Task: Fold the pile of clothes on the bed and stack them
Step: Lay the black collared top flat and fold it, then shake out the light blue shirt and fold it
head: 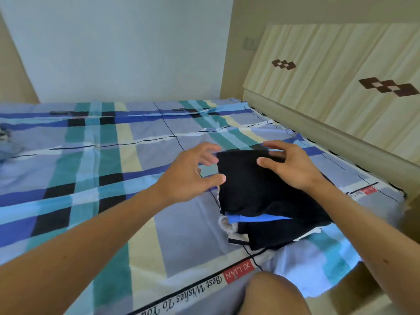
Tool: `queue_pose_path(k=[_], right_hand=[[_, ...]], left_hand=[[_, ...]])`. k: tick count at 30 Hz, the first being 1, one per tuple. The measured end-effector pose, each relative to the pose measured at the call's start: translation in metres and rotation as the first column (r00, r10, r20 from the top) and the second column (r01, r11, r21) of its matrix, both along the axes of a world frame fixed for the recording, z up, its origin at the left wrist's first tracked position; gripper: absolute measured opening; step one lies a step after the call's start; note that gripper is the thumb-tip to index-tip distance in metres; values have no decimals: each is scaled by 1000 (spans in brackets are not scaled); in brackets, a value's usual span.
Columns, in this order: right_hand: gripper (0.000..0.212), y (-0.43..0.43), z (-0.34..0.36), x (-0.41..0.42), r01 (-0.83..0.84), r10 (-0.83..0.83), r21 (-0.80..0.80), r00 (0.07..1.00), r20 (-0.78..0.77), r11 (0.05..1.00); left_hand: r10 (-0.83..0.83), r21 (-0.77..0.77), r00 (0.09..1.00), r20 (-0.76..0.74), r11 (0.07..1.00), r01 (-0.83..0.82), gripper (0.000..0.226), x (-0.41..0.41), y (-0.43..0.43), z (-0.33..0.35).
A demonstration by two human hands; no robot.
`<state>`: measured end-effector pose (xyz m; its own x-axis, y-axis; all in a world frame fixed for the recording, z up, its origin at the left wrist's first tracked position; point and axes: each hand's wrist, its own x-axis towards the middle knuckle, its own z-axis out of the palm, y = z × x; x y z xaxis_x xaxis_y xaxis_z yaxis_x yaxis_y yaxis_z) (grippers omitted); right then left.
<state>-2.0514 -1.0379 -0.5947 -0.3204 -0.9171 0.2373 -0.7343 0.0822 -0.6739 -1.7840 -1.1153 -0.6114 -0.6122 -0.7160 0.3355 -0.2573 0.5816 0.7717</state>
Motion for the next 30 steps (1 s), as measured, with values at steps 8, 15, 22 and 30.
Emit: queue_pose_path(k=[8, 15, 22, 30], right_hand=[[55, -42, 6, 152, -310, 334, -177, 934, 128, 934], [53, -71, -25, 275, -473, 498, -161, 848, 182, 866], [52, -99, -61, 385, -630, 629, -68, 749, 208, 773], [47, -150, -68, 497, -736, 730, -23, 665, 161, 676]], left_hand=[[252, -30, 961, -114, 966, -257, 42, 146, 3, 19], [465, 15, 882, -81, 885, -465, 39, 263, 19, -3], [646, 87, 763, -14, 761, -643, 36, 360, 33, -34], [742, 72, 661, 115, 657, -750, 34, 425, 24, -36]])
